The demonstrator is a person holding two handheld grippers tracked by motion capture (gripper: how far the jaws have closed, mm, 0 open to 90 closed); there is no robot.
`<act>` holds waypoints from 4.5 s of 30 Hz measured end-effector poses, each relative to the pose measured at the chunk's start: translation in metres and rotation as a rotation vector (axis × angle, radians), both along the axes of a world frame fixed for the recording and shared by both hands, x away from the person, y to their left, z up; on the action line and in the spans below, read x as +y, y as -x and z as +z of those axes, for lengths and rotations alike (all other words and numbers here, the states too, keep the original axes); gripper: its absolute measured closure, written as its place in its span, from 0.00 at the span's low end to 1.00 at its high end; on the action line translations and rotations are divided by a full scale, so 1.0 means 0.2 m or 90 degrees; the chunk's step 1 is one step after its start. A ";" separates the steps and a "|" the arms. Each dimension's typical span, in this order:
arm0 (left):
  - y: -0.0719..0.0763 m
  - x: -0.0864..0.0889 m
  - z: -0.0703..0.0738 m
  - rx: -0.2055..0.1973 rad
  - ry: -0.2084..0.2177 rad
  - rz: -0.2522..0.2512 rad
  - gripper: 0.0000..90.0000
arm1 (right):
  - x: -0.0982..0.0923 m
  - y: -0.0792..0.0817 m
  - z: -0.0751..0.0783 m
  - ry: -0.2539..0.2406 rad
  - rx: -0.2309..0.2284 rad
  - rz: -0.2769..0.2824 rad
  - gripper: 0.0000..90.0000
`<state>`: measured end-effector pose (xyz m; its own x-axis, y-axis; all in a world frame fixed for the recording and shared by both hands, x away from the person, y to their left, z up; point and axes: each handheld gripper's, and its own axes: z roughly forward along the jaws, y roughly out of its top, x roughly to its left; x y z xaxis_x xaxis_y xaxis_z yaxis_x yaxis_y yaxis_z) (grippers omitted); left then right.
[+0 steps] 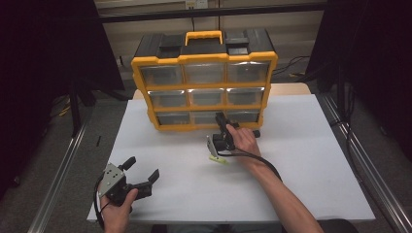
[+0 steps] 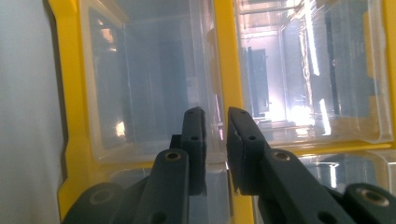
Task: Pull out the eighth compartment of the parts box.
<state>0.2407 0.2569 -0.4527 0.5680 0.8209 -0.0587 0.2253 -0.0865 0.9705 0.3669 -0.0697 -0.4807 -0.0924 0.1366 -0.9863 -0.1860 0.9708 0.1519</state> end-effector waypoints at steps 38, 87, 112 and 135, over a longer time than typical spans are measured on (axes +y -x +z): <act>0.01 -0.01 0.01 -0.006 -0.003 0.004 0.05 | -0.01 0.13 0.00 0.001 -0.004 0.032 0.87; 0.01 0.00 0.01 -0.001 -0.004 0.001 0.05 | -0.05 0.24 0.00 -0.003 -0.006 0.063 0.87; 0.01 0.00 0.01 -0.004 0.002 0.001 0.05 | -0.05 0.30 0.00 -0.005 0.002 0.076 0.86; 0.01 0.01 0.01 -0.007 -0.003 0.003 0.05 | -0.04 0.33 -0.01 -0.017 -0.001 0.074 0.85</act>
<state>0.2392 0.2582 -0.4504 0.5650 0.8236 -0.0492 0.2151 -0.0895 0.9725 0.3005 -0.0781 -0.4828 -0.1084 0.1513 -0.9825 -0.2975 0.9381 0.1773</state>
